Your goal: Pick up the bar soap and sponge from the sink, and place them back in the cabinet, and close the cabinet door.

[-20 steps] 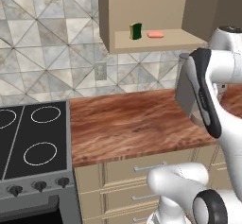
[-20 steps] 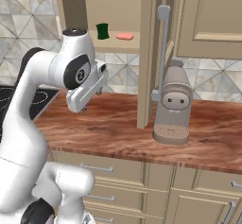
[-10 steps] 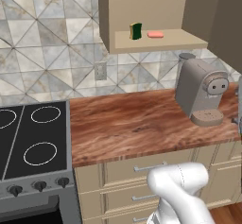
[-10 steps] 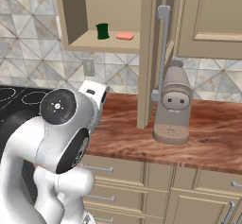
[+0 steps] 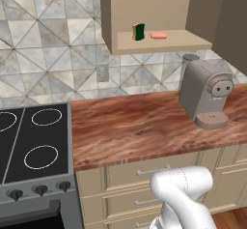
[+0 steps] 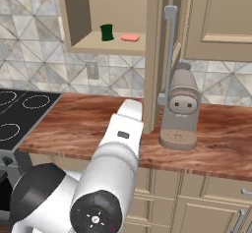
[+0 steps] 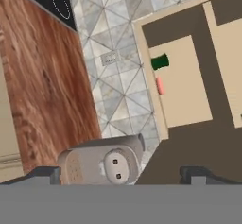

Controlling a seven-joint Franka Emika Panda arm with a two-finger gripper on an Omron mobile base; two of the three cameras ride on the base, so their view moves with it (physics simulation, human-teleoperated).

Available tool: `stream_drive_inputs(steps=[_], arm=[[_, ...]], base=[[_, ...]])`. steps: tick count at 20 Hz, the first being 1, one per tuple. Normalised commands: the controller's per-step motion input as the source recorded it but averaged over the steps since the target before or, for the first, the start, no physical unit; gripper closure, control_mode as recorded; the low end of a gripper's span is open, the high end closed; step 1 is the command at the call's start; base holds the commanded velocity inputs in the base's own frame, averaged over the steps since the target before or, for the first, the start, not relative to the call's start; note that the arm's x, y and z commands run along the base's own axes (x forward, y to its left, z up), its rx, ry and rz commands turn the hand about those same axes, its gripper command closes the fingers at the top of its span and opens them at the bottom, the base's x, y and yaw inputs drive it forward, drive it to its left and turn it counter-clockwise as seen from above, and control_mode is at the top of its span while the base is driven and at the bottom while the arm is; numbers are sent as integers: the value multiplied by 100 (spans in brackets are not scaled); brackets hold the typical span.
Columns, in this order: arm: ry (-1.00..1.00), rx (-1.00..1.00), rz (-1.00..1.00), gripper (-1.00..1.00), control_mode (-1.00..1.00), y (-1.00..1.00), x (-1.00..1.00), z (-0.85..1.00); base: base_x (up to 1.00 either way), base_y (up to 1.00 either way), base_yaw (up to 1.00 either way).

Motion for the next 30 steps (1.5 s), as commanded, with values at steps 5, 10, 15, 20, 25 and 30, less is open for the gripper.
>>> stream_drive_inputs(steps=[5,10,15,20,25,30], arm=[[-15,0,6,-100,-100,-77,-10,-7],[-10,-1,18,-100,-100,-50,92,-52],[-8,-1,20,-100,-100,-46,90,-30],[-12,-1,26,-100,-100,-58,21,10],[-24,-10,28,-100,-100,17,0,29],[-27,-30,20,-100,-100,99,-1,14]], base=[[0,0,0],[0,0,0],[0,0,0],[0,0,0],[0,0,0],[0,0,0]])
